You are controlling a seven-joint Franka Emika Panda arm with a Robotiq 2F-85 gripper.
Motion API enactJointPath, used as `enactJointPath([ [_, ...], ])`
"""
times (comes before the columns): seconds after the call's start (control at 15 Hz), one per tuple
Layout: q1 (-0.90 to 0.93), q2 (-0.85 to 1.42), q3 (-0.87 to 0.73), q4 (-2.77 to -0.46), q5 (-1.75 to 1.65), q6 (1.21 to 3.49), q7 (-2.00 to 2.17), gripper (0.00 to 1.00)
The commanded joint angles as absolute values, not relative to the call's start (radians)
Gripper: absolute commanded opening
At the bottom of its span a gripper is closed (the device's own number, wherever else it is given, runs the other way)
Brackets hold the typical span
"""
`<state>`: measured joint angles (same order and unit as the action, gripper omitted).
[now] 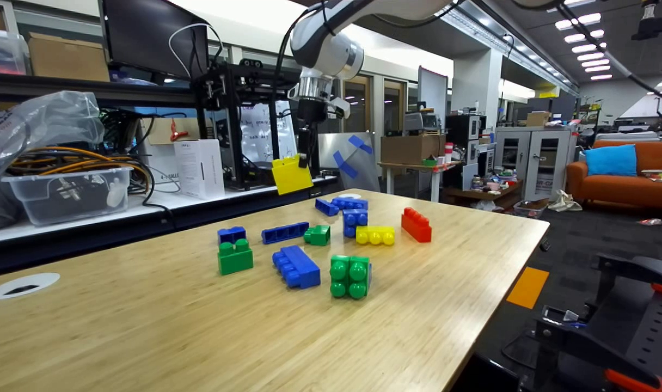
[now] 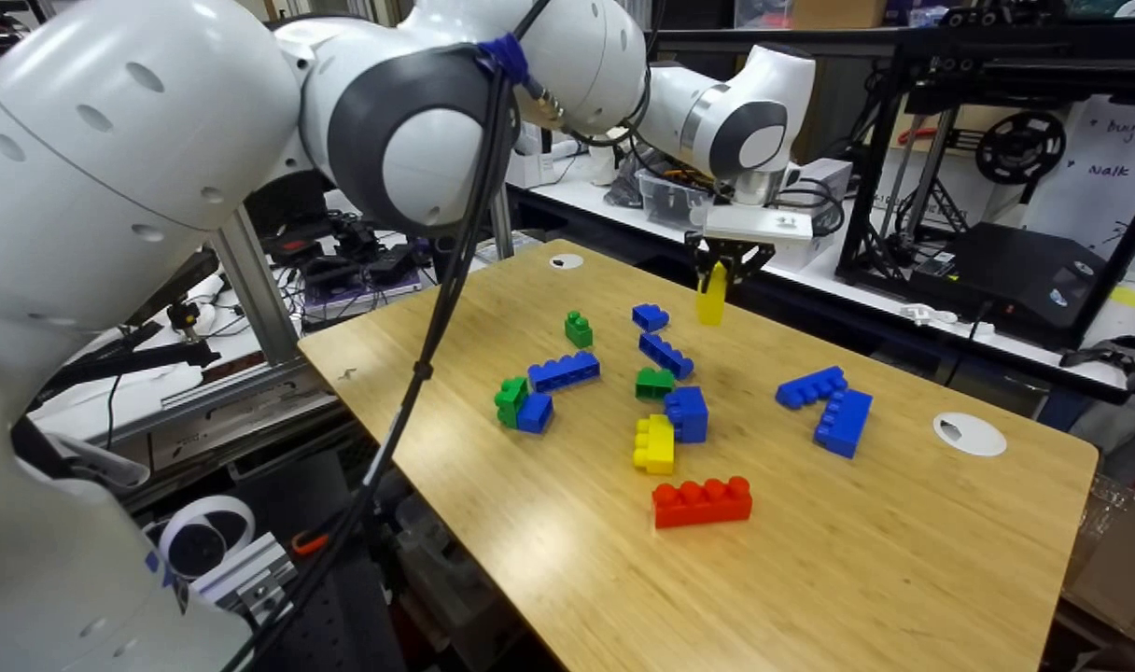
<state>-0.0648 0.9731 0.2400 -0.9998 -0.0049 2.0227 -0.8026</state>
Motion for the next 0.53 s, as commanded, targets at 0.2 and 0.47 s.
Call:
enactJointPath([
  [0.2,-0.087,0.707,0.226,-1.387,0.045,2.023,-0.838,0.10],
  [0.47,-0.109,0.578,0.232,-1.611,0.110,2.042,-0.879,0.10],
])
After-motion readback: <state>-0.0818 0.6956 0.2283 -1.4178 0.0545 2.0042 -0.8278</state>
